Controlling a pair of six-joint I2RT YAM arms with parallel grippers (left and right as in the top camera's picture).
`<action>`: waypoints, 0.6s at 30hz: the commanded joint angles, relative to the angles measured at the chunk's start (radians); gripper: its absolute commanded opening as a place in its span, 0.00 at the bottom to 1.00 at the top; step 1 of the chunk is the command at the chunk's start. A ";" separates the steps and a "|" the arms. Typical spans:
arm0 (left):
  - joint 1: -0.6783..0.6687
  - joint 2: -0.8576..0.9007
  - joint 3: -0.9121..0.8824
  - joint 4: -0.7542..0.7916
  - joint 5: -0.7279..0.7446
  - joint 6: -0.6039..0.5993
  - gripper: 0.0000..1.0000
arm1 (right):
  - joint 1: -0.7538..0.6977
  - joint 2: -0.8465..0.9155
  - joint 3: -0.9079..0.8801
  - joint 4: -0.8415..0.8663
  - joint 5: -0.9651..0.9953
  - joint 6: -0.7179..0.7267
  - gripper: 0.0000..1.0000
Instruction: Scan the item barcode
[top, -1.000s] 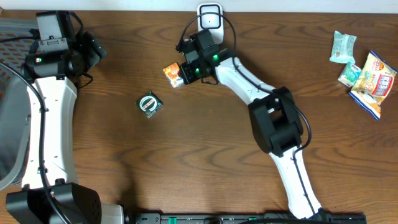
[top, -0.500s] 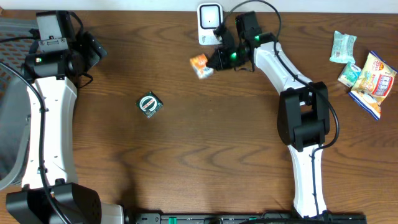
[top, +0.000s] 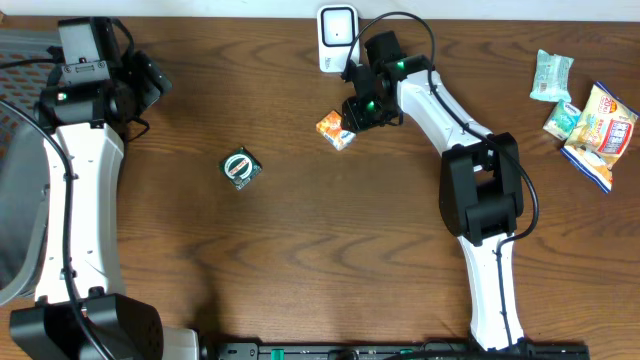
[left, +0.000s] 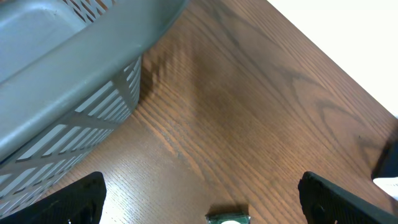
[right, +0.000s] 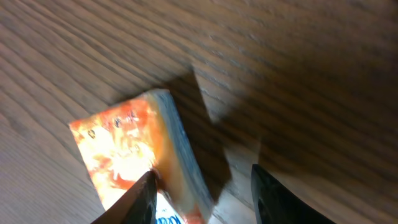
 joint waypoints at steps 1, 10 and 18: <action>0.000 0.001 0.016 -0.001 -0.013 -0.013 0.98 | 0.001 -0.031 0.002 0.013 -0.063 -0.018 0.45; 0.000 0.001 0.016 -0.001 -0.013 -0.013 0.98 | -0.003 -0.036 0.030 0.015 -0.168 -0.048 0.45; 0.000 0.001 0.016 -0.001 -0.013 -0.013 0.98 | 0.019 -0.030 0.001 0.014 -0.109 -0.167 0.53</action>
